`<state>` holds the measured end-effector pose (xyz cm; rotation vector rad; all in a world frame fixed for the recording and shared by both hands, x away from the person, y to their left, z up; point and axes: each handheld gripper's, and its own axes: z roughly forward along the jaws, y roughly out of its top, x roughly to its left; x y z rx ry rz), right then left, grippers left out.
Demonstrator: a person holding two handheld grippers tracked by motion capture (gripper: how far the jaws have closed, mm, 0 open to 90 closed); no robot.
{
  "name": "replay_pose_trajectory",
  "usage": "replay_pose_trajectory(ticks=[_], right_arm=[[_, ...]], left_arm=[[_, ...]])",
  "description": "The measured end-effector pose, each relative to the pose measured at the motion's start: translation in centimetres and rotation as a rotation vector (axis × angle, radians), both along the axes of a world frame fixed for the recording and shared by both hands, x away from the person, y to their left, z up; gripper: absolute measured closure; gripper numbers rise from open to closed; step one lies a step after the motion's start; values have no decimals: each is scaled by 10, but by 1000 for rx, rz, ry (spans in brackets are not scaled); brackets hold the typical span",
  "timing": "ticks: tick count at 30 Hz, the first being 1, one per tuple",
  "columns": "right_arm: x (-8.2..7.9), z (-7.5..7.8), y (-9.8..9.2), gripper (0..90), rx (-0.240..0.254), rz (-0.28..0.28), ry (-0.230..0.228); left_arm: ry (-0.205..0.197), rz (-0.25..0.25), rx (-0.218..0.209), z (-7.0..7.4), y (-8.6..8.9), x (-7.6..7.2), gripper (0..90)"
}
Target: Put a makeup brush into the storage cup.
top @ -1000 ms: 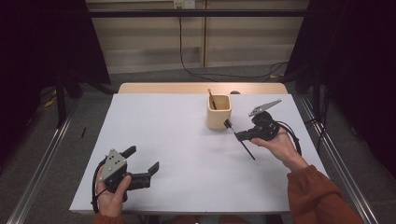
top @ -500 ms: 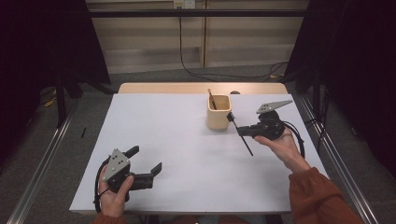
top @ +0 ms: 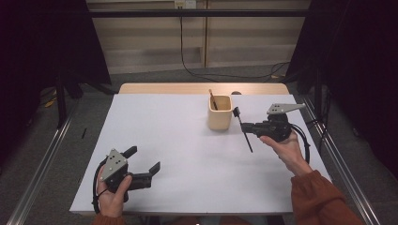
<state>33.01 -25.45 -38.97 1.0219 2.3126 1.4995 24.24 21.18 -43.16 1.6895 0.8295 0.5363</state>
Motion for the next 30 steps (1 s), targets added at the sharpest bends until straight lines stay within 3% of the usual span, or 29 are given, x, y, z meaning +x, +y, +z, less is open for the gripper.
replay_pose_trajectory(ticks=[30], right_arm=[[-9,18,-12,856,137,-26,-121]], left_arm=[[-5,9,2,0,1,0,18]])
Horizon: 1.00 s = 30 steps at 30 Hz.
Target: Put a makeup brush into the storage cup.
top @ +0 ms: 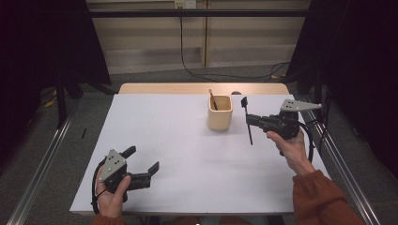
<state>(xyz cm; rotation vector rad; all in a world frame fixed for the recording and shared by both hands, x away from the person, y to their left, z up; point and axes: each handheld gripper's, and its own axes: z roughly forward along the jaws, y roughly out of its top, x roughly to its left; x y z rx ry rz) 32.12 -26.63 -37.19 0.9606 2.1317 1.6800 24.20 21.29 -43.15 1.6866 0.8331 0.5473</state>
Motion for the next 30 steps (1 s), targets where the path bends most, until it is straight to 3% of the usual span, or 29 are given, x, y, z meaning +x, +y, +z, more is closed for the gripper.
replay_pose_trajectory(ticks=[20,30], right_arm=[[13,17,9,856,28,11,-32],[30,23,22,856,25,21,-33]], left_arm=[[0,3,-2,0,1,0,18],[0,1,-3,0,1,0,18]])
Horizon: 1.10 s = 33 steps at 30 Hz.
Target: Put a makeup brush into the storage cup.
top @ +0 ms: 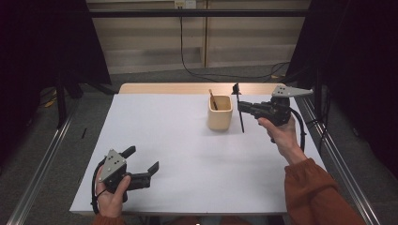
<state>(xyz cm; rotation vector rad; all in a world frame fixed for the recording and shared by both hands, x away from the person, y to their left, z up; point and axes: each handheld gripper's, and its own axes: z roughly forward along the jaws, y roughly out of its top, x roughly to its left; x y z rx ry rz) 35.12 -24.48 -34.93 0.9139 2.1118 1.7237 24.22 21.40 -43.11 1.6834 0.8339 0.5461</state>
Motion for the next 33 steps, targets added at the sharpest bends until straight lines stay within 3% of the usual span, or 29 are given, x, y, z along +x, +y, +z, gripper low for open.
replay_pose_trajectory(ticks=[16,33], right_arm=[[19,13,4,856,40,-9,-20],[40,16,9,856,22,-33,-14]], left_arm=[[-2,-2,9,0,0,-1,18],[-3,-2,6,1,0,-1,18]])
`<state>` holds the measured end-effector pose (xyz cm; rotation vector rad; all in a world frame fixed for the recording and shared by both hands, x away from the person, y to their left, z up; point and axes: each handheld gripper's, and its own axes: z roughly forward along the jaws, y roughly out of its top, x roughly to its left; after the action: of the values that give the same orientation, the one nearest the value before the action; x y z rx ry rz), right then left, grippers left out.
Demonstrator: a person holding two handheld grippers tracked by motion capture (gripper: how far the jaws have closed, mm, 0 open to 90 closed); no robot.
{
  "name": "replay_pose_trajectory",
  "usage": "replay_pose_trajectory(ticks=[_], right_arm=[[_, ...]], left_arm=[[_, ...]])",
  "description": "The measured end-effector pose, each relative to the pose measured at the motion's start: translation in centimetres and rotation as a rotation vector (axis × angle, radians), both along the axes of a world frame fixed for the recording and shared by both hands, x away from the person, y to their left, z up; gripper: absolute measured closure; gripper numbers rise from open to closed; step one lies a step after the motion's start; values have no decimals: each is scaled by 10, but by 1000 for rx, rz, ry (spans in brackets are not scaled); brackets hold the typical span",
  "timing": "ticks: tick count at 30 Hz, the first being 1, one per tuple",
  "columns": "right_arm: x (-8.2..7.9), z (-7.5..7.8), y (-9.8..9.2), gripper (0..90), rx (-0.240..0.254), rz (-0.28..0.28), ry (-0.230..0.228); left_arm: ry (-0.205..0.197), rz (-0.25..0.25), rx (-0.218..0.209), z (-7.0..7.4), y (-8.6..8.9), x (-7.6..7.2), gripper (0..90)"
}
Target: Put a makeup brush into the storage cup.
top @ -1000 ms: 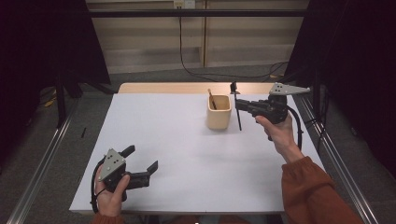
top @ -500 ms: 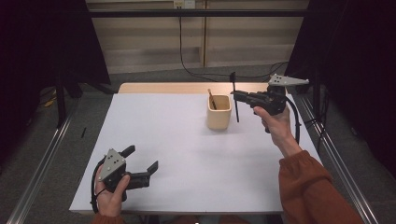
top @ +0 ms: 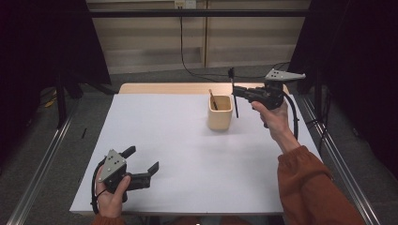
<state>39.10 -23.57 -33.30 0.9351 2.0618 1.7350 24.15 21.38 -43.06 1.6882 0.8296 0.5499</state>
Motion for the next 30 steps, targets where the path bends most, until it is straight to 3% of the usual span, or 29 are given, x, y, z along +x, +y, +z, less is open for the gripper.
replay_pose_trajectory(ticks=[30], right_arm=[[32,-1,18,856,-13,-12,3]], left_arm=[[-1,2,-6,0,0,0,18]])
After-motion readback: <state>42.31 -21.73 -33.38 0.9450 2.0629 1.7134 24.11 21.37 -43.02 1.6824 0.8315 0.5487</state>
